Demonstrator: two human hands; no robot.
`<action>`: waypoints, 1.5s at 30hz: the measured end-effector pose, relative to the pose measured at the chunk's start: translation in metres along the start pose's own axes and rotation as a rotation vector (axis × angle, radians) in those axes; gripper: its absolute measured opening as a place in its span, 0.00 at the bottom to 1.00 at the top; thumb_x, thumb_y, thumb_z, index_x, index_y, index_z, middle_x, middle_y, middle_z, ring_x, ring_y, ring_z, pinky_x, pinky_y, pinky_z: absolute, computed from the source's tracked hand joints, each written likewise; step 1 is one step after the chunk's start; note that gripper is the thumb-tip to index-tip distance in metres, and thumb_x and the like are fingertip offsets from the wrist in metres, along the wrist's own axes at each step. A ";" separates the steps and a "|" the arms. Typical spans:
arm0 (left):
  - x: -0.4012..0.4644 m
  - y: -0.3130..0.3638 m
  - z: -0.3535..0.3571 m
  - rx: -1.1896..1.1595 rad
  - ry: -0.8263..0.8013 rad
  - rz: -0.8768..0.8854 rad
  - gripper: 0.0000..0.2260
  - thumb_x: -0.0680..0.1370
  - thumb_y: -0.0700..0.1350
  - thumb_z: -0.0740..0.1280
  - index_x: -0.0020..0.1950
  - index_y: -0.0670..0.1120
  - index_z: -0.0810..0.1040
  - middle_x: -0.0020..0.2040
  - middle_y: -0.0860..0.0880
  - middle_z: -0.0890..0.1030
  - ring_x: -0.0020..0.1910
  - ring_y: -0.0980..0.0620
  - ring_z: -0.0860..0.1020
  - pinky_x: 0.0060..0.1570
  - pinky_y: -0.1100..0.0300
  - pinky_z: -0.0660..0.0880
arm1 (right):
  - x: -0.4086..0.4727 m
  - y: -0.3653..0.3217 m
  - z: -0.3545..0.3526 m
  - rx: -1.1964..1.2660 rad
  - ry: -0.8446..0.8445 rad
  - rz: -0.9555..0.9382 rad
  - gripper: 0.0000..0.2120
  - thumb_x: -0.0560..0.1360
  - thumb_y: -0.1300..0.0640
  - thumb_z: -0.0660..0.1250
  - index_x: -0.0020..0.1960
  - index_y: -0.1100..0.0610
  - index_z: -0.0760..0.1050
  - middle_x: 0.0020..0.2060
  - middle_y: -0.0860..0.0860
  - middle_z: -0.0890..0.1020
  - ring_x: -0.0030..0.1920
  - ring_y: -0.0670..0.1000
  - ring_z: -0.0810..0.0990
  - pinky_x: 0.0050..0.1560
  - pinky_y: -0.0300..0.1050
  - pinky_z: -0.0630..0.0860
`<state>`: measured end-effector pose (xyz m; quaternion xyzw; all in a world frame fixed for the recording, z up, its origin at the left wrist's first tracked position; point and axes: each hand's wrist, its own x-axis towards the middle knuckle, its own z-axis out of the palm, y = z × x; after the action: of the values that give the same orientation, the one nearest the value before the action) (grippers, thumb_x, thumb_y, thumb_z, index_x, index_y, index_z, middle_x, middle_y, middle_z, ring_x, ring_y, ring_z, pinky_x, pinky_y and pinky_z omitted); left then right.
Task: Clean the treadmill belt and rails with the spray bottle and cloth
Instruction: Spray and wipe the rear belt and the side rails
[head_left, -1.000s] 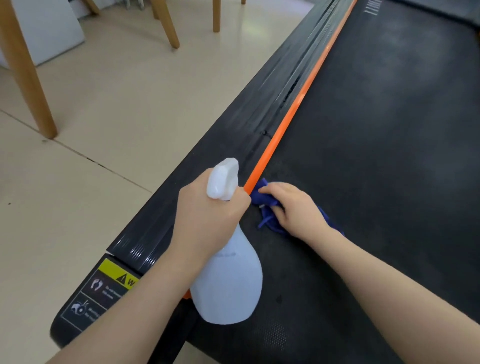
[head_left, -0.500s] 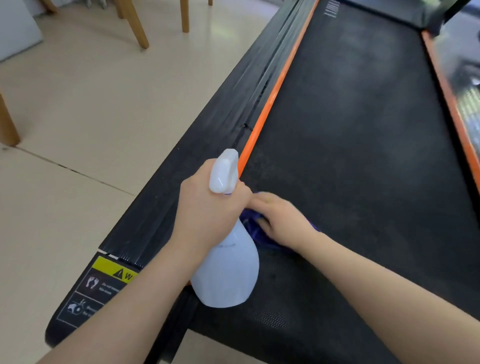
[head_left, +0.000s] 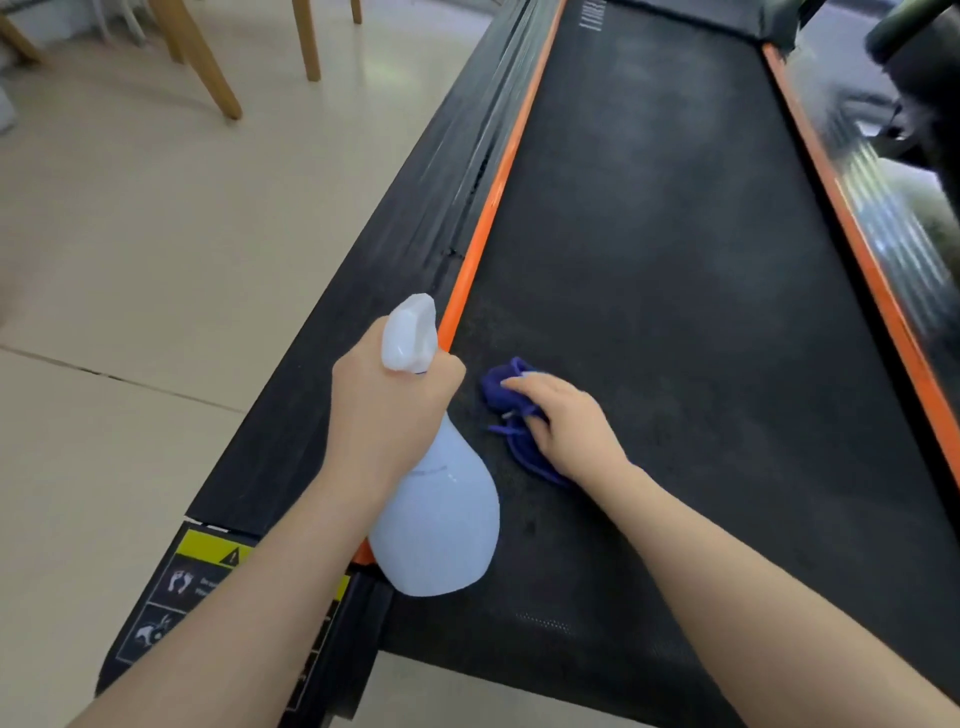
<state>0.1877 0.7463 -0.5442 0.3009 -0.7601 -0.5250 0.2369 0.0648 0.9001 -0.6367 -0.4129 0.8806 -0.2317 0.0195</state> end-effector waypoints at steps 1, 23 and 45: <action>-0.002 0.000 -0.002 -0.011 0.016 0.006 0.17 0.64 0.48 0.61 0.45 0.38 0.74 0.35 0.47 0.72 0.32 0.54 0.67 0.30 0.69 0.65 | 0.019 0.007 0.000 0.007 0.057 0.121 0.18 0.72 0.66 0.62 0.61 0.58 0.77 0.59 0.55 0.78 0.61 0.58 0.76 0.58 0.43 0.68; -0.068 0.055 0.079 0.227 -0.476 0.004 0.10 0.74 0.45 0.67 0.35 0.48 0.69 0.32 0.54 0.71 0.31 0.56 0.70 0.30 0.68 0.64 | -0.067 0.094 -0.109 0.420 0.267 0.431 0.13 0.76 0.64 0.64 0.57 0.50 0.76 0.45 0.45 0.83 0.49 0.45 0.79 0.51 0.29 0.69; -0.077 0.074 0.143 0.149 -0.274 -0.347 0.10 0.67 0.50 0.63 0.44 0.47 0.74 0.40 0.49 0.75 0.40 0.51 0.71 0.41 0.56 0.68 | -0.129 0.141 -0.158 0.578 0.208 0.462 0.12 0.77 0.61 0.64 0.57 0.49 0.75 0.49 0.42 0.81 0.47 0.37 0.78 0.50 0.30 0.70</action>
<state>0.1301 0.9139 -0.5265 0.3697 -0.7587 -0.5362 0.0146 0.0129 1.1351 -0.5762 -0.1555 0.8460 -0.5006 0.0974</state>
